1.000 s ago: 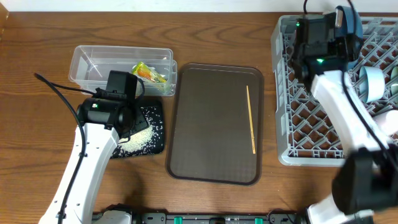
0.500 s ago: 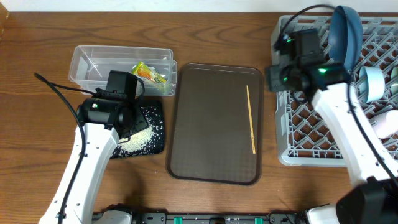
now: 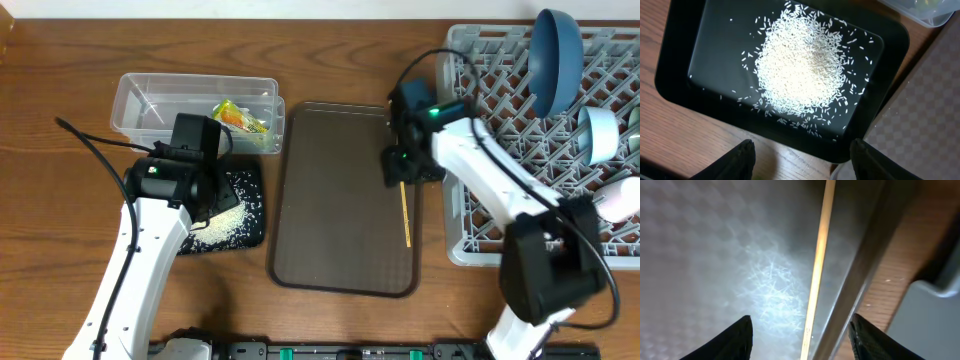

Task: Sort waste into correct bins and load items into the dishwasher rack
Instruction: 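Lower the right gripper onto the wooden chopstick and grasp it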

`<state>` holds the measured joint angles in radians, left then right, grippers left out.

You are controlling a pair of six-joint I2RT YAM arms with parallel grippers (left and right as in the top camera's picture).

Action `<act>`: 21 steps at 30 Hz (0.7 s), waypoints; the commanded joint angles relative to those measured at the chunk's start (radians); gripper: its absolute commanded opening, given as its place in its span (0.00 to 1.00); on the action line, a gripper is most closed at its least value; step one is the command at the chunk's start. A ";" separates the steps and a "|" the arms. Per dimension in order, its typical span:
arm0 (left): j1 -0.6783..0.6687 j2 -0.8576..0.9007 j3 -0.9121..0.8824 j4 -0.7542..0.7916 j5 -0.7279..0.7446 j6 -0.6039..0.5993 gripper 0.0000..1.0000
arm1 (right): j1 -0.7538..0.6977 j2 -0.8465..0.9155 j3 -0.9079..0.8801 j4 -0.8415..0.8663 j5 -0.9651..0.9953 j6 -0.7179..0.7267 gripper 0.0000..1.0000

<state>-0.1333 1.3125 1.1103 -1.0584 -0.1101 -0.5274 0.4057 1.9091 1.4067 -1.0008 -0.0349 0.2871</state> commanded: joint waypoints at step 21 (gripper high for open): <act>0.004 -0.005 0.006 -0.003 -0.003 -0.009 0.64 | 0.067 0.184 -0.003 -0.002 0.086 0.116 0.28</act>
<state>-0.1333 1.3125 1.1103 -1.0580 -0.1104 -0.5274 0.4690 2.0609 1.4075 -1.0012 0.0257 0.3912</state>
